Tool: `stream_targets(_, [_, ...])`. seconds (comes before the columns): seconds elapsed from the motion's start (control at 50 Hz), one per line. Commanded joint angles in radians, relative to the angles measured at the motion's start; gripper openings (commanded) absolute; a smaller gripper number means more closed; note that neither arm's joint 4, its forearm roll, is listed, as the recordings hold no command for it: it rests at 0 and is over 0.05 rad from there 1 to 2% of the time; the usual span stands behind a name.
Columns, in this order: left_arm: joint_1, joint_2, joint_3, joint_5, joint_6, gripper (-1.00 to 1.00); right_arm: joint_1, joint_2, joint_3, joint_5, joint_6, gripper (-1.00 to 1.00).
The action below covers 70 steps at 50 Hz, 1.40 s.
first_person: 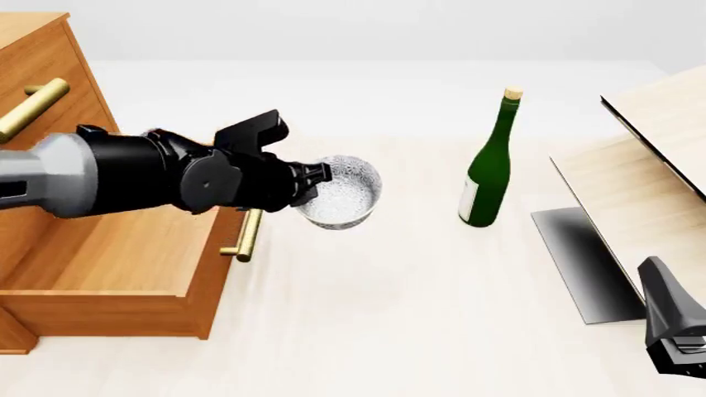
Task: Put the bowl in the bottom drawer of the cabinet and close it.
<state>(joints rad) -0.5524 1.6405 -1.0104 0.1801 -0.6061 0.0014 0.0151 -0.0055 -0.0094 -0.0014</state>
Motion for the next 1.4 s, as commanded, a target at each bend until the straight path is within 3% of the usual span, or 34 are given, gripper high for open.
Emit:
stream_targets(0.02, [0.057, -0.093, 0.024, 0.074, 0.054, -1.00, 0.000, 0.000, 0.000, 0.000, 0.000, 1.00])
stream_targets(0.4, [0.089, -0.211, 0.051, 0.162, 0.105, -1.00, 0.000, 0.000, 0.000, 0.000, 0.000, 1.00])
stream_targets(0.94, [0.105, -0.388, 0.126, 0.234, 0.077, -1.00, 0.000, 0.000, 0.000, 0.000, 0.000, 1.00])
stream_targets(1.26, [0.150, -0.487, 0.157, 0.283, 0.083, -1.00, 0.000, 0.000, 0.000, 0.000, 0.000, 1.00])
stream_targets(1.4, [0.210, -0.546, 0.172, 0.317, 0.095, -1.00, 0.000, 0.000, 0.000, 0.000, 0.000, 1.00])
